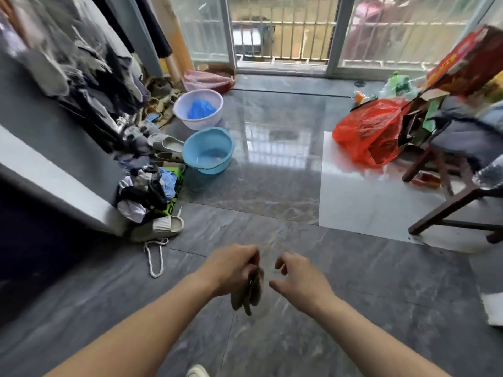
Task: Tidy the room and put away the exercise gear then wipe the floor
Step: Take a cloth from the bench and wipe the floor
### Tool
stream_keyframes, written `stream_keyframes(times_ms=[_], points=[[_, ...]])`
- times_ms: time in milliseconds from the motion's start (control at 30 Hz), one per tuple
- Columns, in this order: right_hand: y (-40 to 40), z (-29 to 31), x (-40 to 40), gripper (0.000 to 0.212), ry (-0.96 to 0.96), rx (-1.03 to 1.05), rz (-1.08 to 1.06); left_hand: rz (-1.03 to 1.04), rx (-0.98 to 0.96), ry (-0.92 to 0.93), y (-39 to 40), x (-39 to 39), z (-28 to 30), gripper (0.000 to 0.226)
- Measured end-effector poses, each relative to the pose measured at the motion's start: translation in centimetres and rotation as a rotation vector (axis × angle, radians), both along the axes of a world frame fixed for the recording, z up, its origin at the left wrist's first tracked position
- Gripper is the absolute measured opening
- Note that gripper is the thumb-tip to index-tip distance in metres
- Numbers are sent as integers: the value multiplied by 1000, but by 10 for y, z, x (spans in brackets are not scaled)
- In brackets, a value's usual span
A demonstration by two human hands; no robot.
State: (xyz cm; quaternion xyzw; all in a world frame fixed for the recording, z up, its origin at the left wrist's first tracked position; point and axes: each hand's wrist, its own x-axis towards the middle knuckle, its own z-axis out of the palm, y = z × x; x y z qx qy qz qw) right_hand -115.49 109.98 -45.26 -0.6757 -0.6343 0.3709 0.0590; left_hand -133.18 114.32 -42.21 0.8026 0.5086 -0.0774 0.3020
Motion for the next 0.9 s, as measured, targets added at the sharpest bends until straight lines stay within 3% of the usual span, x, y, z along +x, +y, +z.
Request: stream_keyframes(times_ms=[167,300,400,500,667,733,900], points=[[-17,135,-54,22,65,13,130,-26,-31,131,-12,-46,168,4],[-30,228,-98,32,131,88,181,62,44,120,-23,-101,294,17],[-45,278,-136,40,173,231,210,111,97,101,-49,-141,362,3],[-62,308,-179,45,281,328,199,168,120,90,-77,-185,405,6],[-84,331,-262,16,329,344,120,243,182,93,-119,-264,453,8],[-91,337,-300,15,380,363,119,280,193,81,-137,-300,462,5],[-106,329,-414,9,427,338,299,333,214,134,-185,-396,464,2]])
